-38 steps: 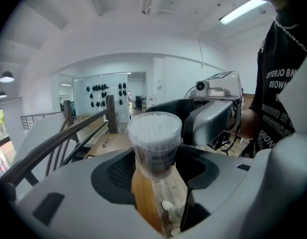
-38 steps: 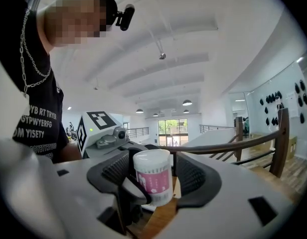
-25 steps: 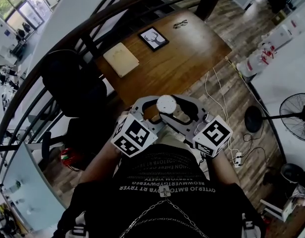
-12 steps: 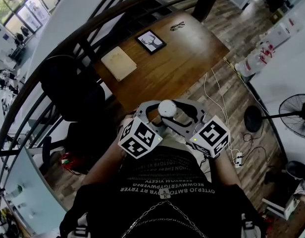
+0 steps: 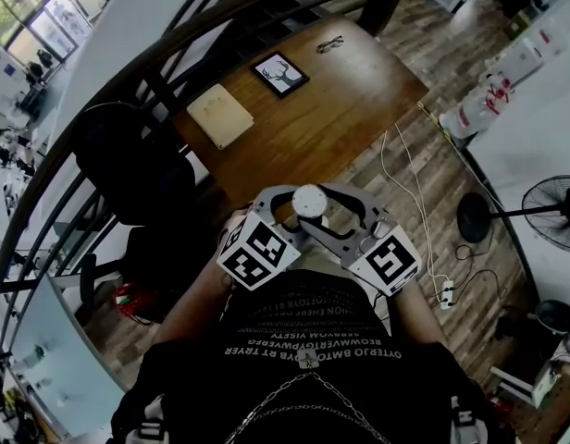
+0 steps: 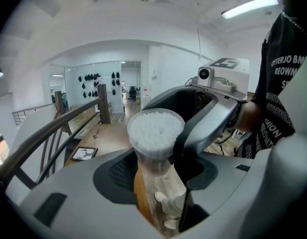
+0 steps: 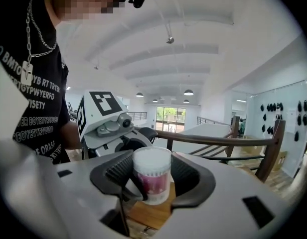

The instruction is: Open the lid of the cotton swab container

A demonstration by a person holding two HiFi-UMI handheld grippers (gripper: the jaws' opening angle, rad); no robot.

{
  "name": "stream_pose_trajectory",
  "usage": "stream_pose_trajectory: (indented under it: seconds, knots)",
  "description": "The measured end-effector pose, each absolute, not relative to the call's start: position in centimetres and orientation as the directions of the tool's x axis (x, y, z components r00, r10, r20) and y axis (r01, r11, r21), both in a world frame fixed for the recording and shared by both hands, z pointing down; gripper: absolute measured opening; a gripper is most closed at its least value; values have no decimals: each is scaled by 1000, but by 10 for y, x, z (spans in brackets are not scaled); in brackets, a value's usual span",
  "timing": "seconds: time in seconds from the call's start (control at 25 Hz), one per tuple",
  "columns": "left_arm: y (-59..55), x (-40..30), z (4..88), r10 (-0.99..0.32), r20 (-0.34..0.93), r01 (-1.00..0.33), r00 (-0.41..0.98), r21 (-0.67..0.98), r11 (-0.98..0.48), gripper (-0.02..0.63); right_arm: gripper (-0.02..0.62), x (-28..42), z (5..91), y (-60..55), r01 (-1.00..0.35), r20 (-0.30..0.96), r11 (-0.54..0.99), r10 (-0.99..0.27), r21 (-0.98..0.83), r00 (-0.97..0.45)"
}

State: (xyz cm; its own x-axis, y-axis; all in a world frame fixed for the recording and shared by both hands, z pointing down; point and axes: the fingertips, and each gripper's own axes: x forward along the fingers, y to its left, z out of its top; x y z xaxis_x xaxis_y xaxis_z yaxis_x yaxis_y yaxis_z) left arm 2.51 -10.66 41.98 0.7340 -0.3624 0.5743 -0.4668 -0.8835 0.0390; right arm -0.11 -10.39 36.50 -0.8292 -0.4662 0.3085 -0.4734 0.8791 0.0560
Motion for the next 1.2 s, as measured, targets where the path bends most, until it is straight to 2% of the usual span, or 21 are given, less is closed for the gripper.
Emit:
stream_pose_trajectory:
  seconds: [0.2, 0.36, 0.52, 0.64, 0.76, 0.92, 1.12, 1.2]
  knots:
    - [-105, 26, 413, -338, 554, -441, 761, 60, -896, 249, 247, -2, 356, -102, -449, 257, 893, -442, 34, -859]
    - [-107, 24, 414, -389, 580, -455, 716, -35, -890, 249, 242, 5, 362, -104, -416, 299, 906, -377, -78, -877]
    - [-108, 23, 424, -424, 608, -456, 671, -113, -883, 239, 236, 7, 364, -107, -415, 287, 881, -348, -225, -893]
    - [-105, 23, 426, -381, 602, -451, 702, -38, -892, 242, 245, 4, 368, -106, -428, 308, 885, -362, -184, -880]
    - [-103, 25, 425, -354, 593, -445, 723, 9, -895, 245, 255, 7, 364, -106, -426, 275, 883, -368, -194, -888]
    - [-105, 20, 425, -327, 575, -444, 750, 72, -893, 247, 279, 11, 357, -100, -407, 271, 909, -371, -87, -888]
    - [-104, 20, 416, -303, 582, -422, 755, 76, -904, 250, 276, 12, 350, -94, -390, 287, 920, -385, 40, -877]
    - [-103, 23, 415, -301, 587, -411, 752, 60, -910, 250, 252, 10, 352, -99, -408, 296, 909, -415, 89, -860]
